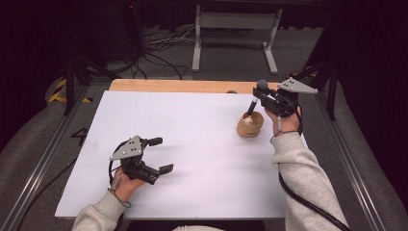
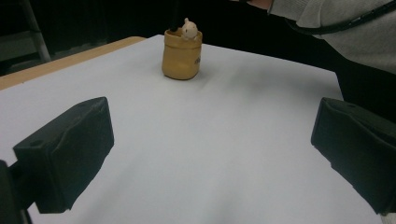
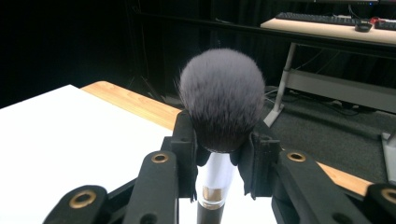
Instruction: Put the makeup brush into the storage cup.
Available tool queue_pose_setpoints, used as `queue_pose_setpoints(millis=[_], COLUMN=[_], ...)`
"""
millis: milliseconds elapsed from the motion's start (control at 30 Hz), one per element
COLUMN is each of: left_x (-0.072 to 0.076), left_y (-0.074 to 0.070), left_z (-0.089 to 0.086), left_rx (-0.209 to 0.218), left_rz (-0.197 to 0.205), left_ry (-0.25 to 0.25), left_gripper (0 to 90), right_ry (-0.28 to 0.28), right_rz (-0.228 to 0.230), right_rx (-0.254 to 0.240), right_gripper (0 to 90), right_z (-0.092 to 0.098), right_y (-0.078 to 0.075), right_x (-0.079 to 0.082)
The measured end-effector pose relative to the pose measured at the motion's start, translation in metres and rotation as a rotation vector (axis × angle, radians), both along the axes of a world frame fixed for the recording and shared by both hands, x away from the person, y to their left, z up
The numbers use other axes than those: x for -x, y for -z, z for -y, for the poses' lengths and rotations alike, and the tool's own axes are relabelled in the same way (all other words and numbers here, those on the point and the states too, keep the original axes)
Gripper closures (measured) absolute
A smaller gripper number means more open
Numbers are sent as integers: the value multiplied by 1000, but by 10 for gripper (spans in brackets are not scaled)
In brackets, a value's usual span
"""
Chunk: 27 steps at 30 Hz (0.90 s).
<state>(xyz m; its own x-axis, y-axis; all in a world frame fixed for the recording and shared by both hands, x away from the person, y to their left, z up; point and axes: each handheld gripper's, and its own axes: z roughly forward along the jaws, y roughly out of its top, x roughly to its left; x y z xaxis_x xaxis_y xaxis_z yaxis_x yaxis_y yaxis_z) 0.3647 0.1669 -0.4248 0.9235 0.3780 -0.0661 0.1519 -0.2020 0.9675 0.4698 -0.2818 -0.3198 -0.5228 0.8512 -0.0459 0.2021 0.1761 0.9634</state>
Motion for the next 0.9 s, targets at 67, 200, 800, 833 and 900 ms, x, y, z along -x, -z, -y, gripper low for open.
queue_pose_setpoints(millis=[67,200,800,833,900], left_x=[0,0,-1,-1,-1], left_y=[0,0,1,1,1], left_z=[0,0,-1,-1,-1], left_rx=[0,4,5,6,8], left_rz=[0,0,-9,-9,-8], left_ry=[0,-1,-8,-8,-8], left_gripper=[0,0,0,0,0], right_ry=[5,15,26,23,22], right_rz=[-9,-24,-71,-71,-48], right_rx=[4,5,13,14,14], right_gripper=[701,701,697,685,559], right_z=[1,3,8,8,9], right_y=[4,10,32,32,31], right_x=[-2,-4,-7,-6,-5])
